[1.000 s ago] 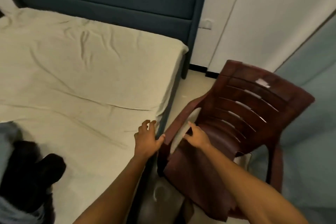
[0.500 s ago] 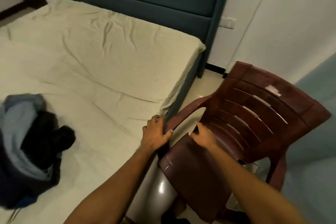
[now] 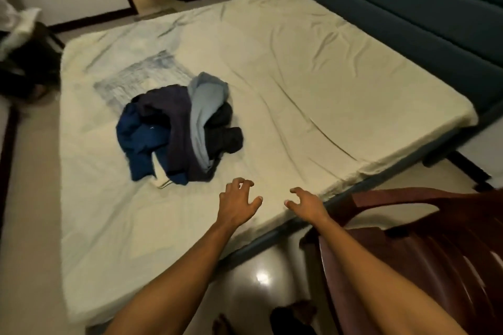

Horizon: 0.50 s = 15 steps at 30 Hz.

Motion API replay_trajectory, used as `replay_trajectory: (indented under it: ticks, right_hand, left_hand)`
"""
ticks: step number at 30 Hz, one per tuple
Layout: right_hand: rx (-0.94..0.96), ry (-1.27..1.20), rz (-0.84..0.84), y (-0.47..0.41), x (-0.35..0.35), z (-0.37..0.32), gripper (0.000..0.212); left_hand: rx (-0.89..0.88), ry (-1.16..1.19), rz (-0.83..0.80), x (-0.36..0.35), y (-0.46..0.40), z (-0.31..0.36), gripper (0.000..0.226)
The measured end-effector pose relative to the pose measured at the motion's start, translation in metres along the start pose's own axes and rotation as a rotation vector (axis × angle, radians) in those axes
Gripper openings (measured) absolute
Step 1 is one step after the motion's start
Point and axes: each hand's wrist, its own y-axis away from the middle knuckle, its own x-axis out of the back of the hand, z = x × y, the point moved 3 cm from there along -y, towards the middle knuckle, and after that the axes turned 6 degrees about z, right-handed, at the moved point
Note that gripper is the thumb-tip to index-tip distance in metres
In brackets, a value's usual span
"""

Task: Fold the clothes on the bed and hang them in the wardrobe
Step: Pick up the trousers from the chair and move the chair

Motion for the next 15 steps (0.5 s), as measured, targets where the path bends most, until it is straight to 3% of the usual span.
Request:
replay_trajectory:
  ticks: [7,15]
  right_hand:
    - [0.141,0.028,-0.033,0.010,-0.047,-0.098,0.053]
    - [0.218,0.000,-0.014,-0.037,-0.039,-0.161,0.053]
  left_hand:
    - [0.150,0.023,0.075,0.043,0.030,-0.094,0.046]
    - [0.207,0.081,0.158,0.071,-0.011,-0.125,0.046]
